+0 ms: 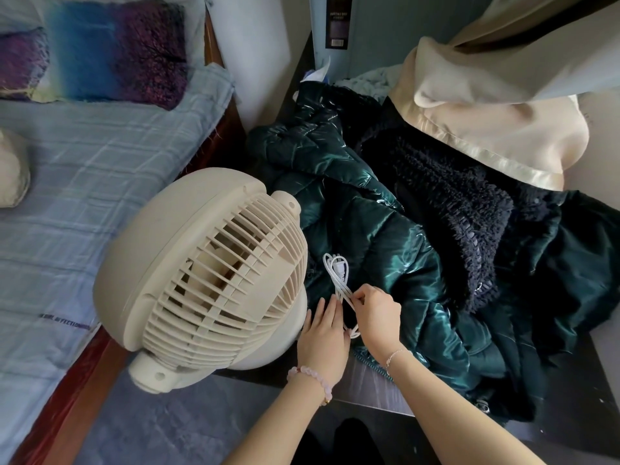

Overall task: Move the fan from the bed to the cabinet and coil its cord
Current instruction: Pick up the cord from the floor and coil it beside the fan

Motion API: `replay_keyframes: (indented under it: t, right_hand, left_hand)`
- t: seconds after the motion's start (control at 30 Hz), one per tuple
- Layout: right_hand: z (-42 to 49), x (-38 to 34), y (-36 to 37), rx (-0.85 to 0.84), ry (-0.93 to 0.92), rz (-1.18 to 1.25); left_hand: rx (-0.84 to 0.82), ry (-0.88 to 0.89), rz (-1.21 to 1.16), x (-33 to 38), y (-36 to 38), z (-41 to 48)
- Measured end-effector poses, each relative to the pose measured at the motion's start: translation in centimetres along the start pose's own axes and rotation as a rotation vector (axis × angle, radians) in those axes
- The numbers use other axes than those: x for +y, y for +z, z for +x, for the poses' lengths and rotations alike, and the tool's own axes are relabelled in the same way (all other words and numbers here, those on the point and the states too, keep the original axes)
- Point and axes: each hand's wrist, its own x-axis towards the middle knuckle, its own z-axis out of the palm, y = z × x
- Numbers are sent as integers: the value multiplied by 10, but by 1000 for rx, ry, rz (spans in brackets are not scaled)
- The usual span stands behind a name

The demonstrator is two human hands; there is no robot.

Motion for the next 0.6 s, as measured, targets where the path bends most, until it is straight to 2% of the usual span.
replay_keyframes:
  t: [0.2,0.3,0.43,0.6]
  right_hand:
    - [-13,6,0,-80,-141,-38]
    - [-24,11,-1,-135,-232,-139]
    - [-32,13,-10,-164,-250,-102]
    - [-42,12,-20,-148,-183,-112]
  left_hand:
    - [-26,0,-15,-2,-2,-3]
    - [-44,0,-4,-1,-1,-3]
    - [-65,5,0,-1,-6,-5]
    - [-129,10,-84,2,-15,-6]
